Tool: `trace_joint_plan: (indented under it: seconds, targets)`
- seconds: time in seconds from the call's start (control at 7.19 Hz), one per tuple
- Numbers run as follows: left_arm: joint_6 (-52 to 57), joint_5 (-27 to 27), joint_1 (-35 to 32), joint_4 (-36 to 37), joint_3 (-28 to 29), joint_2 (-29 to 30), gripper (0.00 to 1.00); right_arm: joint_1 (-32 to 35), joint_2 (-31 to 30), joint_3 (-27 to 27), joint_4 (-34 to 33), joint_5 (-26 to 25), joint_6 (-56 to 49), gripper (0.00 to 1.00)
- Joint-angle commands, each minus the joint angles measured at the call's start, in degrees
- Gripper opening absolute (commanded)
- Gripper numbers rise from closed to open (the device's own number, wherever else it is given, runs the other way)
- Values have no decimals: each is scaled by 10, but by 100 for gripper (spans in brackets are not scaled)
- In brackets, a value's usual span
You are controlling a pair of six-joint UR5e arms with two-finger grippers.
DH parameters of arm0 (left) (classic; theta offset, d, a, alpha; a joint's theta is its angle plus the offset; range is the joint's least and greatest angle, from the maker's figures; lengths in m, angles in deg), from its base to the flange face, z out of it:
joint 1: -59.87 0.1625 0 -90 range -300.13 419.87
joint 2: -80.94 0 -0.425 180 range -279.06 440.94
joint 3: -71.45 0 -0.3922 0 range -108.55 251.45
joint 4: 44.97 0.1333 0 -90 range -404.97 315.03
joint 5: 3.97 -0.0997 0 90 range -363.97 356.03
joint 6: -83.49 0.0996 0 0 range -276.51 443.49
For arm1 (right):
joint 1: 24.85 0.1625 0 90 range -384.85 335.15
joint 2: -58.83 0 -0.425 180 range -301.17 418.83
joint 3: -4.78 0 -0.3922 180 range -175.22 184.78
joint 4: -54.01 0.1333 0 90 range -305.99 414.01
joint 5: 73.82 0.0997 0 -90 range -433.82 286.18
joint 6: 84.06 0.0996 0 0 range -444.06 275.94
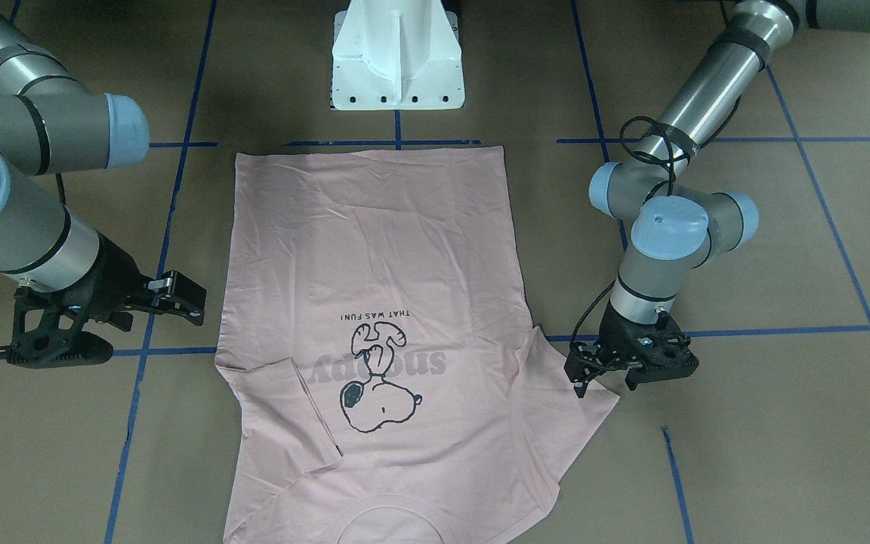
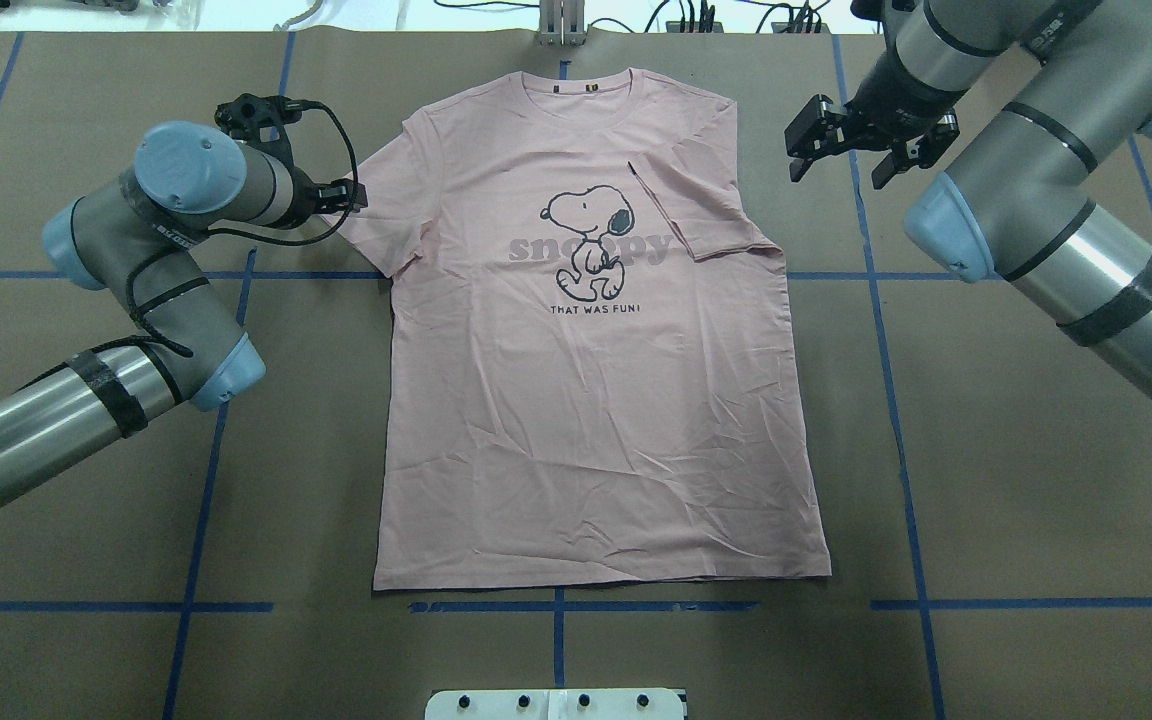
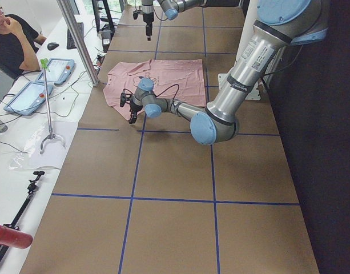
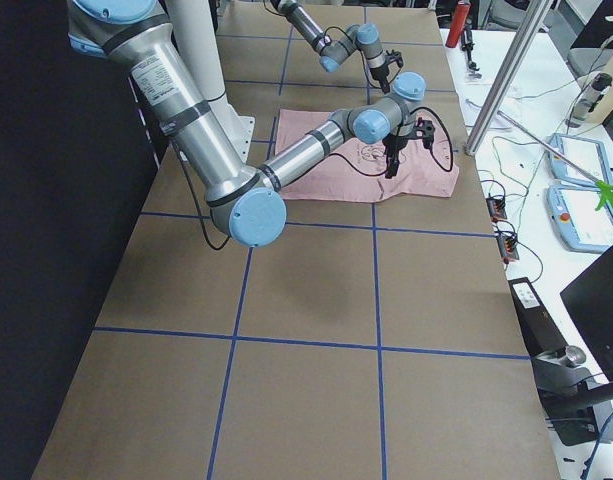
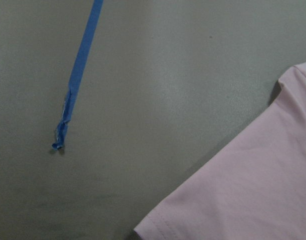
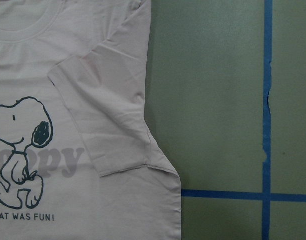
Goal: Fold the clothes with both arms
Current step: 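Grasp the other sleeve with the left gripper and fold it inward over the body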
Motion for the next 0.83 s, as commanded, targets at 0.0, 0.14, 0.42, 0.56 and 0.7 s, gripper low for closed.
trace_joint_plan:
  seconds: [0.0, 0.14, 0.42, 0.56, 0.7]
  targets:
    - [0, -3, 0, 0, 1, 2, 58, -2, -1, 2, 0, -1, 0, 100]
    - [0, -3, -1, 1, 1, 3, 34, -2, -1, 2, 0, -1, 0, 100]
    - [1, -3, -2, 2, 1, 7, 0, -2, -4, 2, 1, -1, 0, 100]
    - [0, -3, -4, 2, 1, 10, 0, -2, -10, 0, 3, -1, 0, 100]
    - [-2, 0, -12, 8, -3, 20, 0, -2, -13, 1, 4, -1, 0, 100]
